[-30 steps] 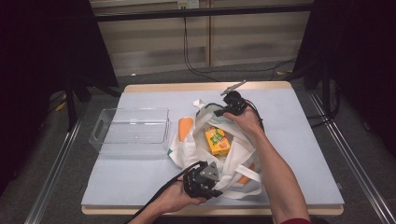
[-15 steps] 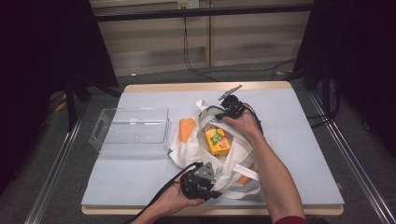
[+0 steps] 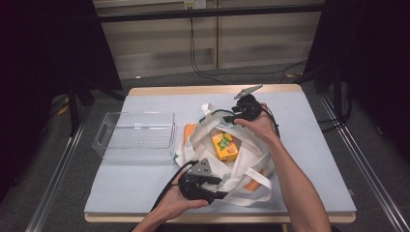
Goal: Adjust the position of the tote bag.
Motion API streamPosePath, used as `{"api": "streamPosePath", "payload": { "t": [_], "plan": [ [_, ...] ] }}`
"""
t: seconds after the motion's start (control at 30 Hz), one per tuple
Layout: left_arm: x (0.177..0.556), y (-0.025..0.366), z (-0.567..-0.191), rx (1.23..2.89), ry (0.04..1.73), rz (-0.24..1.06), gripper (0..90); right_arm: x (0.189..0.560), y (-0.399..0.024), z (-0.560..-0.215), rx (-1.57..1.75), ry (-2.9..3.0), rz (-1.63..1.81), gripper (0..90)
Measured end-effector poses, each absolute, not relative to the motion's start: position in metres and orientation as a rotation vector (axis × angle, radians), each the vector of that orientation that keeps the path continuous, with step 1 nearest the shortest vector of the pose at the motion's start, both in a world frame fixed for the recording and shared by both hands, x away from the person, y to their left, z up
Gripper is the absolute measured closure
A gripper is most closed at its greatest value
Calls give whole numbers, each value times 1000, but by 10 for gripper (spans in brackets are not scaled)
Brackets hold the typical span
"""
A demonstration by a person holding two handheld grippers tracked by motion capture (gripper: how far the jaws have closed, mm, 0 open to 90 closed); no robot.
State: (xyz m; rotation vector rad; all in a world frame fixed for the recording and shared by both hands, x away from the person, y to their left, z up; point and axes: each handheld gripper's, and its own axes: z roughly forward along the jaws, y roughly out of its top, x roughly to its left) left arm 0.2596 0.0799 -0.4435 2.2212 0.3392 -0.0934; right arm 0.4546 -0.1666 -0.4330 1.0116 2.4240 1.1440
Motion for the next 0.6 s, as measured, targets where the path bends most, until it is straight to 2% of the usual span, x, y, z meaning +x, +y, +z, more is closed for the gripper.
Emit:
{"api": "streamPosePath", "payload": {
  "t": [0.27, 0.6],
  "plan": [
    [265, 94, -430, 2135, 387, -47, 446, 435, -179, -416, 994, 2345, 1220, 263],
    [269, 115, -409, 2039, 420, 12, 412, 404, -184, -400, 915, 2350, 1288, 247]
  ]
}}
